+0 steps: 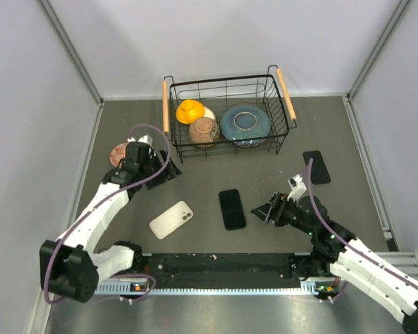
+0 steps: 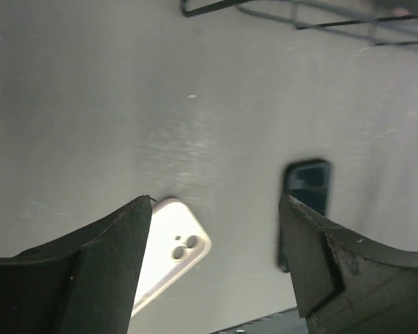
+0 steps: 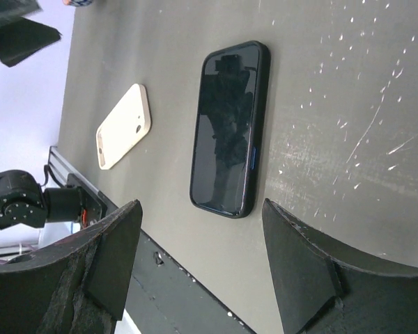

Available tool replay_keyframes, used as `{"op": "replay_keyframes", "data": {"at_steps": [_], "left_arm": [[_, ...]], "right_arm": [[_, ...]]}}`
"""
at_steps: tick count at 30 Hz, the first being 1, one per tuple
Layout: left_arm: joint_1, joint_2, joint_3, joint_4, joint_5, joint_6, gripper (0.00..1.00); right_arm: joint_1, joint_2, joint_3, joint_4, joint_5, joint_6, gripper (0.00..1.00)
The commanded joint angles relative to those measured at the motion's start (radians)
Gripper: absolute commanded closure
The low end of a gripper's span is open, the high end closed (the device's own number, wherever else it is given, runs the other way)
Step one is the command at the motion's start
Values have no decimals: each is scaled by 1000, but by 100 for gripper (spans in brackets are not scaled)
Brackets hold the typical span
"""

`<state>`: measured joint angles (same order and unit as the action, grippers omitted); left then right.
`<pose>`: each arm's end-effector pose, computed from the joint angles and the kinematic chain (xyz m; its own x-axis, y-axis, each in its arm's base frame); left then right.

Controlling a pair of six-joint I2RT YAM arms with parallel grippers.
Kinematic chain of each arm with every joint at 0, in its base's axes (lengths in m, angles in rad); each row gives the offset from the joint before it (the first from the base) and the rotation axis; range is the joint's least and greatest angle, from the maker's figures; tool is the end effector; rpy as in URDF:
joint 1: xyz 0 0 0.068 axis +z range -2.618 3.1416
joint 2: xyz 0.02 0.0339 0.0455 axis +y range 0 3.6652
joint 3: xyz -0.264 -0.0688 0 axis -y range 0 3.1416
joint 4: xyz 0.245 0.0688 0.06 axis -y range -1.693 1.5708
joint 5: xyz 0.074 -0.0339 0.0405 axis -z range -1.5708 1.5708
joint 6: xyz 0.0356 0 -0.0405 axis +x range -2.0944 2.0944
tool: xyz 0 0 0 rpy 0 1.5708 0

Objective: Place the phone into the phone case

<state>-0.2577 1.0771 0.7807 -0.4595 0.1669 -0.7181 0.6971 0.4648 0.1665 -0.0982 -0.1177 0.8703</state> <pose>0.2172 -0.0633 0.2570 -0.7418 -0.4755 -0.4730 -0.1591 0.8099 -0.5646 0.1021 0.0910 0.1750 -0.7418 0.3691 -0.5599 -0.2381 0.6355 0.7344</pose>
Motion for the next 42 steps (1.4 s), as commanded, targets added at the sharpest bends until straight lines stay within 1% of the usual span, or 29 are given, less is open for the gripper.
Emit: {"op": "replay_keyframes", "data": {"at_steps": [1,2,3,4,5,6,8,9,13,14,17,19,24,30,32,36,40,42], "left_arm": [[-2,96,90,-206,-83,362,25],[-2,131,98,-212,-66,399,30],[-3,150,107,-214,-43,483,44],[-11,170,114,-211,41,537,45],[-21,203,118,-209,64,589,46],[-35,222,124,-211,66,664,44],[-55,272,163,-235,36,698,44],[-63,290,175,-252,20,744,44],[-113,366,227,-278,-39,838,45],[-126,400,230,-283,-87,848,45],[-190,460,238,-297,-145,876,45],[-213,497,229,-288,-152,884,45],[-218,534,221,-272,-227,890,44],[-221,534,224,-269,-182,907,44],[-227,532,226,-269,-144,914,44],[-242,553,235,-278,-132,919,44],[-247,567,239,-280,-142,911,47],[-245,589,247,-283,-129,918,51]], "right_arm": [[-7,-54,65,-43,38,-30,30],[-7,-66,73,-50,41,-34,30],[-7,-71,77,-61,49,-45,30],[-7,-75,85,-70,55,-51,30],[-7,-77,97,-95,68,-65,30],[-7,-77,105,-103,75,-71,30],[-8,-75,125,-124,87,-94,30],[-8,-77,133,-130,89,-99,30],[-8,-84,168,-173,108,-125,30],[-7,-90,183,-184,127,-132,30],[-8,-130,212,-242,196,-154,30],[-8,-164,229,-276,220,-166,30],[-7,-212,255,-305,277,-191,30],[-7,-218,252,-316,285,-192,30],[-7,-219,255,-321,288,-195,30],[-7,-224,266,-325,312,-209,30],[-7,-207,327,-345,407,-257,29],[-7,-161,367,-342,483,-312,27]]}}
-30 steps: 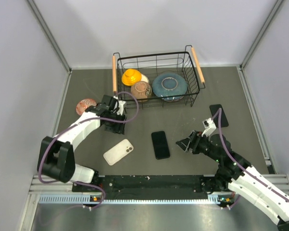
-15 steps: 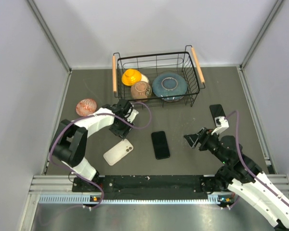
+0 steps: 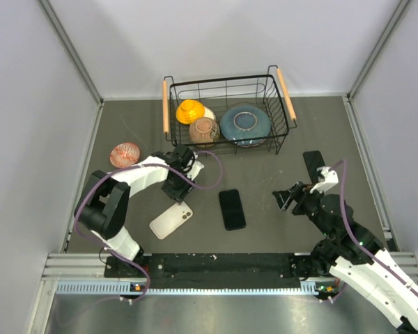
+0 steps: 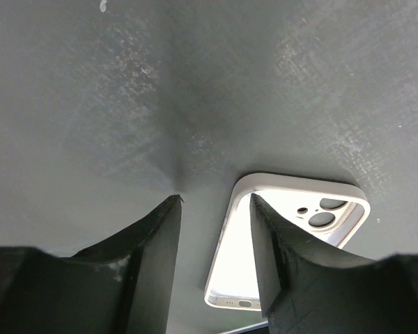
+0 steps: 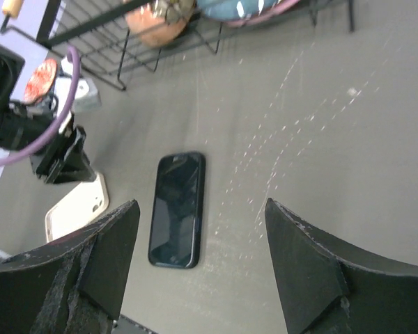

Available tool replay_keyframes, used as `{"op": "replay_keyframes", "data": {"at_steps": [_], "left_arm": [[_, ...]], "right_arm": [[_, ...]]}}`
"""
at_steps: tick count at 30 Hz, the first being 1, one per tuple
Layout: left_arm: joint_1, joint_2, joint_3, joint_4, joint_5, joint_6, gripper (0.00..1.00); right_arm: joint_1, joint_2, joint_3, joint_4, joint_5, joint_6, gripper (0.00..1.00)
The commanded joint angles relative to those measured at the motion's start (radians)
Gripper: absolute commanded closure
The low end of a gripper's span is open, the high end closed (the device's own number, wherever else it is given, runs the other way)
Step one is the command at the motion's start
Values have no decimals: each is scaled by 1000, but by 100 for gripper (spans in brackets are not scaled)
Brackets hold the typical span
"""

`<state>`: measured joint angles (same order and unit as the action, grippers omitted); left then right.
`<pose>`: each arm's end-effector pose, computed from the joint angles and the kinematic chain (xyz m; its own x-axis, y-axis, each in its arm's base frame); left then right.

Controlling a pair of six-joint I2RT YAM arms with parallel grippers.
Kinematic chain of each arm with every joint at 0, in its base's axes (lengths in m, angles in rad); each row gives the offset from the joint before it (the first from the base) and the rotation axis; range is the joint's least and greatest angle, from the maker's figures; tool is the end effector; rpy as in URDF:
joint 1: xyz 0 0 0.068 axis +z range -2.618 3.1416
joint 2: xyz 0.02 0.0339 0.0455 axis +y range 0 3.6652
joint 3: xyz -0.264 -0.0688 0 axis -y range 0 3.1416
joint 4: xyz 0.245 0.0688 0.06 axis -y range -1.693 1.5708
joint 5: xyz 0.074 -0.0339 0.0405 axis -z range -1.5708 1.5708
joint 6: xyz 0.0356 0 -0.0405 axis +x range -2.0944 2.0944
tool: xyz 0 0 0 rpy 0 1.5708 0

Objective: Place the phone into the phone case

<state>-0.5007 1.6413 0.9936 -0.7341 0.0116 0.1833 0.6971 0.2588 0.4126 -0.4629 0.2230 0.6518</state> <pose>0.2549 -0.1399 0.1692 -0.7594 0.6233 -0.1868 0.6309 0.7755 0.0230 0.0827 0.0590 0.2448 -0.4672 0.3804 -0.7981 -0.2278 0.8204 0.5244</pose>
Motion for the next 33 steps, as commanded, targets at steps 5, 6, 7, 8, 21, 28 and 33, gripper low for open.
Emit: {"op": "replay_keyframes", "data": {"at_steps": [5,6,7,8,21,28,33], "left_arm": [[-13,78,62,-34,53,5,67],[-24,81,63,-36,36,4,69],[-28,81,63,-39,37,4,73],[-30,80,65,-39,39,-2,89],[2,-60,-35,137,154,-359,100],[80,-110,-78,180,136,-516,94],[100,-141,-102,202,140,-564,79]], "right_arm": [[-13,198,284,23,274,-274,24],[-8,221,302,23,288,-296,23],[-14,262,333,23,317,-335,22],[-21,279,345,23,331,-354,22],[-576,624,488,73,-11,-412,19],[-928,937,555,81,-442,-403,17],[-964,1121,623,75,-505,-474,14]]}}
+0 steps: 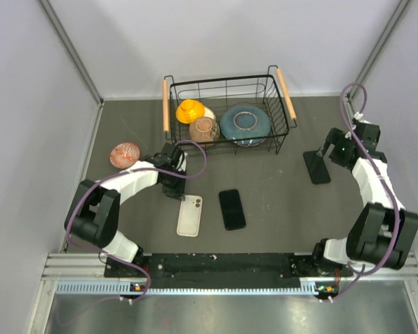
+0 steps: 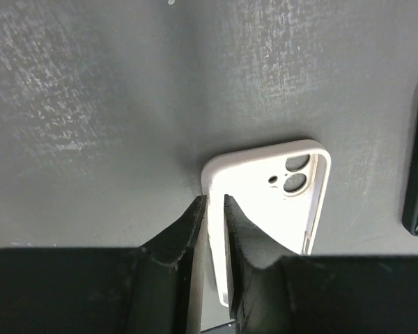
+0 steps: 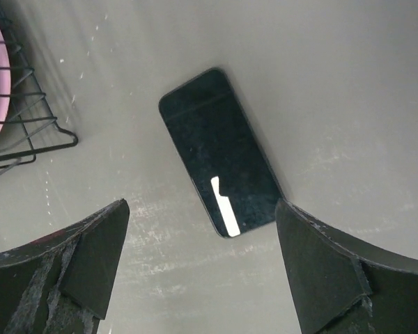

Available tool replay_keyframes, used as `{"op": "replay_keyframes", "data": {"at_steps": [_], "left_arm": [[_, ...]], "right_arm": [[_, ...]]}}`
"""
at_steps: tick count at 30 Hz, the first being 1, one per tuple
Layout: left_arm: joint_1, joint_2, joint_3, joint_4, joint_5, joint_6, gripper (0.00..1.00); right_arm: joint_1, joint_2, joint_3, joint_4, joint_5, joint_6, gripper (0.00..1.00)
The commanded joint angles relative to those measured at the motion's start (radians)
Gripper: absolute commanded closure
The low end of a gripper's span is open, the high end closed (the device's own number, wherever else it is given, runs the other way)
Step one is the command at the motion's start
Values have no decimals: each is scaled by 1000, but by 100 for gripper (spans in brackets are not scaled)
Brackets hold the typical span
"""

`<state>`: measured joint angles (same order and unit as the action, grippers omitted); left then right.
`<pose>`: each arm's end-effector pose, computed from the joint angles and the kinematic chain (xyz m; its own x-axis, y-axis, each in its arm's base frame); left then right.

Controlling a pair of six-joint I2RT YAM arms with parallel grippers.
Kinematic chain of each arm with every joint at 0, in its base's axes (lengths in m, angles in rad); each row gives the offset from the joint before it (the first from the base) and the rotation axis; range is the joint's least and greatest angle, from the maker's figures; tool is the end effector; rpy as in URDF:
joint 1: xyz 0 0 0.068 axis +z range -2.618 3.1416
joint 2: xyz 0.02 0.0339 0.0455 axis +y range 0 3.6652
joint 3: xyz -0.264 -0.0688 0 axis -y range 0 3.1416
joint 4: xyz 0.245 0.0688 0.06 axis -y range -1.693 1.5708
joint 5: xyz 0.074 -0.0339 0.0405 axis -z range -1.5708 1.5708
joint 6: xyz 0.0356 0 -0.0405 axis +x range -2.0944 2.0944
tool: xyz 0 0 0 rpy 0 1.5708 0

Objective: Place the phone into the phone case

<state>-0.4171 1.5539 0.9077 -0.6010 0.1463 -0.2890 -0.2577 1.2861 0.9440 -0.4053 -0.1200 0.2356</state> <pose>0.2557 -0.1190 0.1743 -0.9572 0.1157 -0.2654 0.1777 0.9585 -0.2231 0.2689 -0.0665 0.2669 -0.5999 0.3978 -0.6942 0.3169 0.9148 0.2503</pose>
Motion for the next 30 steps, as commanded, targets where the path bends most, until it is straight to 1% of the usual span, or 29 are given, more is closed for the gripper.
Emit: {"op": "replay_keyframes", "data": {"at_steps": [1,2,4,6,8,9,11,13,15,20,21,23,25,27,30], "left_arm": [[20,-55,-24,73,10,-104,78],[23,-55,-26,76,13,-108,77],[26,-51,-26,75,29,-114,72],[27,-60,-23,69,38,-114,65],[28,-83,-18,66,26,-121,61],[28,-119,-18,69,16,-124,58],[29,-164,-18,72,-22,-137,1],[31,-236,-18,79,-51,-150,1],[31,-313,-18,87,-94,-151,1],[29,-484,-41,130,-200,-130,1],[29,-508,-47,132,-250,-137,1],[32,-564,-67,141,-272,-145,1],[34,-589,-75,129,-293,-159,1],[37,-623,-87,106,-361,-190,1],[38,-650,-110,102,-379,-180,1]], "right_arm": [[-8,122,104,13,-215,-99,14],[-8,180,116,0,-233,-117,13],[-8,228,162,-48,-210,-175,13],[-8,278,185,-56,-152,-211,13],[-8,308,196,-56,-115,-267,13],[-8,338,209,-58,-93,-281,13],[-8,363,216,-58,-104,-326,14],[-3,397,225,-52,-112,-351,15],[15,420,226,-50,-57,-377,15],[34,432,216,-26,-33,-392,16],[38,433,211,-18,-35,-391,16],[44,438,203,-13,-32,-392,16],[61,440,197,-12,-9,-401,16],[77,441,194,-10,8,-409,16],[101,446,190,-7,49,-409,16]]}}
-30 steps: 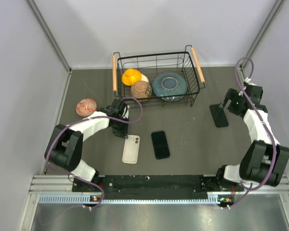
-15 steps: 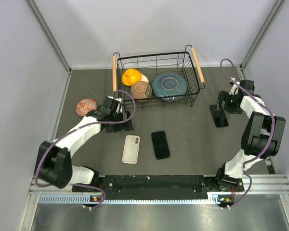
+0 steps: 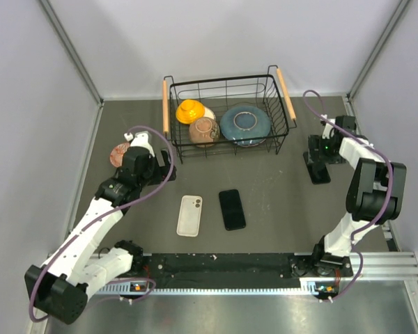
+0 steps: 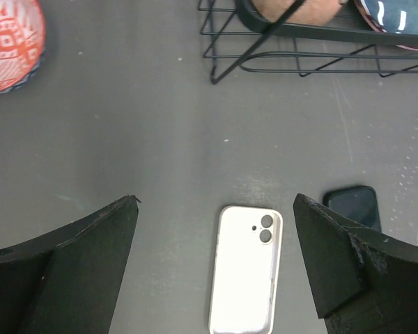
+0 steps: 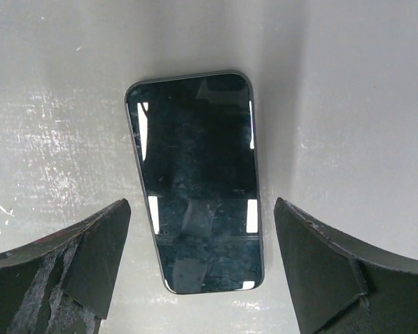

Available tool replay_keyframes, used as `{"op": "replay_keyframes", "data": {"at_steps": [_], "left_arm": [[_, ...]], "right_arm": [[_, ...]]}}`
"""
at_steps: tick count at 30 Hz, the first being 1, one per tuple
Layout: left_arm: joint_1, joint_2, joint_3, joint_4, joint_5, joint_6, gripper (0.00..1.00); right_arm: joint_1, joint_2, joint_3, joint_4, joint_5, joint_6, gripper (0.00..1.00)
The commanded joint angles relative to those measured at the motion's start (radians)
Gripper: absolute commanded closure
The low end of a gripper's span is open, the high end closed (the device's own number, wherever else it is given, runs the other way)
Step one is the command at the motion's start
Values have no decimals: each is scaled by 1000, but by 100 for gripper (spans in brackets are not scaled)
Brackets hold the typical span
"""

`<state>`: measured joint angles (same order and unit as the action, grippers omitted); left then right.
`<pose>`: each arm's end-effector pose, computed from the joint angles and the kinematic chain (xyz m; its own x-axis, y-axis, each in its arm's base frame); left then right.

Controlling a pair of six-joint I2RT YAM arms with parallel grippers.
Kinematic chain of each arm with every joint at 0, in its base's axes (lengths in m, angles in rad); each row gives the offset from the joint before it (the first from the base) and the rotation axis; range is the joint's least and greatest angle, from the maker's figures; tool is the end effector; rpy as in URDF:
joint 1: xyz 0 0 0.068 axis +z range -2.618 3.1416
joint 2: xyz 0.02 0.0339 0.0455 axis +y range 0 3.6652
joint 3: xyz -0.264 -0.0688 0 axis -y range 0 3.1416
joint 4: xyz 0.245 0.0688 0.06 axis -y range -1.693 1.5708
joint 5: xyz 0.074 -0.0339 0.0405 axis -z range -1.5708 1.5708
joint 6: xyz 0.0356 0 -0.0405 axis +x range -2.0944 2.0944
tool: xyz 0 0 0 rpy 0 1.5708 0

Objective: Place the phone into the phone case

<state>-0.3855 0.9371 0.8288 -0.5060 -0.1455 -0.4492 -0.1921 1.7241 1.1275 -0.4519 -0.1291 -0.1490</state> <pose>0.1900 -0.0715 0.2965 -0.5950 -0.2222 -0.7724 0.0043 0.9601 -0.2796 0.3456 -0.0626 0.1917 -0.8601 0.0173 -0.5099 -0.0014 0.9993 0.0363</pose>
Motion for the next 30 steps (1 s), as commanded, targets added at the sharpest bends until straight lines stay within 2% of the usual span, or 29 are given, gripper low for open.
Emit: {"op": "replay_keyframes", "data": {"at_steps": [1,30], "left_arm": [[10,-37,-34,9,-95,-19,1],[8,-63,-62,12,-88,-40,5]], "right_arm": [[40,11,3,41,71,-26,16],[60,86,-17,41,106,6,18]]}}
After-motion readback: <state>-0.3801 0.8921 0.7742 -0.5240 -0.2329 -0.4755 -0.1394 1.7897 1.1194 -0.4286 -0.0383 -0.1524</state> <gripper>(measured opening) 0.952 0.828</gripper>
